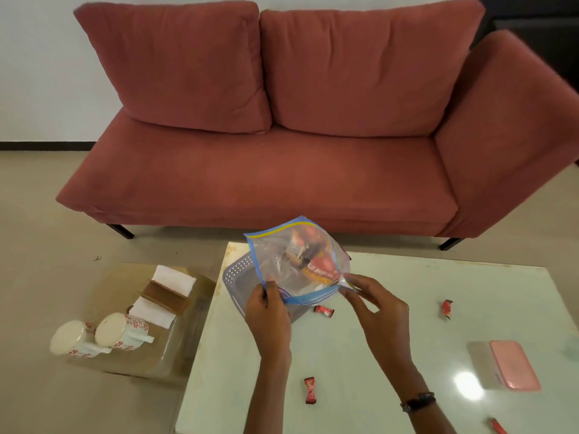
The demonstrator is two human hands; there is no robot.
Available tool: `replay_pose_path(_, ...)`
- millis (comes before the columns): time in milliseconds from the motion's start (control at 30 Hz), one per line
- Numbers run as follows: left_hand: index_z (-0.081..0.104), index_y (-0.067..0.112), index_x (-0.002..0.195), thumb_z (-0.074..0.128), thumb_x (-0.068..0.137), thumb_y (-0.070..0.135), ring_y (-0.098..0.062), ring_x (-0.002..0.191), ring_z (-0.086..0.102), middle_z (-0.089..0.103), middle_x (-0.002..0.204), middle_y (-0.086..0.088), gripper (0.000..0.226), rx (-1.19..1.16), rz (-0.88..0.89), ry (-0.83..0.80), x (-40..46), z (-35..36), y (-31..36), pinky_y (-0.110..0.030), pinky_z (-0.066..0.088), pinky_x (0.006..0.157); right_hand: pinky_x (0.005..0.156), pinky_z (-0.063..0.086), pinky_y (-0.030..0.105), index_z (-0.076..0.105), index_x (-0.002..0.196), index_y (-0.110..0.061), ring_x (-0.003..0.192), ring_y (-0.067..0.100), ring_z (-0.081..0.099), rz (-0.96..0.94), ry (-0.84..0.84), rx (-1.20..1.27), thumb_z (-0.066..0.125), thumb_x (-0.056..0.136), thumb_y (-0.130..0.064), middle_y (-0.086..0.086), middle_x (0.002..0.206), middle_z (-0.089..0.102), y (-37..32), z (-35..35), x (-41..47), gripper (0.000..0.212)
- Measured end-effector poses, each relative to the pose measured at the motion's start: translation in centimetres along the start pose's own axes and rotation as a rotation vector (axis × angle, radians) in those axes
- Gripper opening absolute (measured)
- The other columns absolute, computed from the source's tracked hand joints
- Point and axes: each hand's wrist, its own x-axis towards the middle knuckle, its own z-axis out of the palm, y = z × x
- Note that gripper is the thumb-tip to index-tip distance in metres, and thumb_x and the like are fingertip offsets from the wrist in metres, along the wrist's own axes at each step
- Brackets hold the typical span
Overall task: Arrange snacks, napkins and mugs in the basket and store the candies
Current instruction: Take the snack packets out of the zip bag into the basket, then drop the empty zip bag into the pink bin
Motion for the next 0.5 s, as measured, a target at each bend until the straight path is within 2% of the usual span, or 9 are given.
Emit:
replay_pose_path(100, 0.054, 0.017, 0.065, 0.048, 0.096, 0.024, -0.014, 0.052, 0.041, 0.048, 0.06, -0.004, 0.032, -0.054, -0.03, -0.052, -1.6, -0.4, 1.7, -0.024, 0.038, 0.046, 0.08, 0.053, 0.019, 0.075, 0.093, -0.018, 0.086, -0.002, 0.068, -0.071, 0.033, -0.051, 0.07, 0.082, -0.011, -0.013, 0.091, 0.074, -1.5, -1.7, 0.0, 0.014)
replay_pose_path(233, 0.052, 0.011, 0.071, 0.045, 0.094, 0.043, -0.014, 0.054, 0.039, 0.045, 0.065, -0.008, 0.04, -0.255, -0.096, -0.058, -2.8, -1.9, 3.9, -0.025, 0.034, 0.048, 0.079, 0.05, 0.015, 0.07, 0.089, -0.016, 0.087, 0.001, 0.067, -0.11, 0.015, -0.026, 0.064, 0.086, -0.007, -0.016, 0.087, 0.071, -4.1, -4.5, 0.5, 0.012)
replay_pose_path(300, 0.054, 0.014, 0.083, 0.047, 0.093, 0.042, -0.016, 0.067, 0.045, 0.048, 0.077, -0.006, 0.031, -0.283, -0.023, -0.018, -3.0, -3.0, 4.5, -0.027, 0.038, 0.057, 0.076, 0.048, 0.009, 0.067, 0.088, -0.016, 0.084, -0.002, 0.066, -0.114, 0.005, -0.008, 0.063, 0.087, -0.005, -0.018, 0.088, 0.07, -5.7, -6.3, 1.1, 0.012)
replay_pose_path(367, 0.053, 0.02, 0.096, 0.053, 0.091, 0.036, -0.015, 0.087, 0.05, 0.053, 0.092, 0.002, 0.016, -0.294, 0.091, -0.01, -3.2, -4.3, 5.1, -0.027, 0.042, 0.073, 0.066, 0.043, 0.004, 0.064, 0.086, -0.012, 0.073, -0.008, 0.063, -0.104, -0.006, -0.004, 0.063, 0.087, -0.006, -0.025, 0.083, 0.067, -7.3, -8.0, 1.9, 0.007)
replay_pose_path(433, 0.05, 0.02, 0.113, 0.057, 0.086, 0.034, -0.009, 0.101, 0.053, 0.054, 0.11, 0.006, 0.031, -0.284, 0.152, -0.096, -3.4, -5.3, 5.5, -0.021, 0.042, 0.087, 0.06, 0.04, 0.004, 0.063, 0.085, -0.009, 0.064, -0.008, 0.058, -0.081, -0.005, 0.032, 0.064, 0.087, -0.006, -0.025, 0.072, 0.065, -8.6, -9.7, 2.5, 0.004)
replay_pose_path(500, 0.047, 0.021, 0.125, 0.058, 0.088, 0.027, -0.002, 0.109, 0.054, 0.054, 0.121, 0.008, 0.039, -0.225, 0.177, -0.241, -3.7, -5.9, 6.0, -0.01, 0.044, 0.087, 0.063, 0.043, 0.006, 0.062, 0.085, -0.009, 0.066, -0.004, 0.058, -0.047, 0.003, 0.122, 0.064, 0.087, -0.006, -0.017, 0.071, 0.067, -9.7, -11.1, 3.0, 0.003)
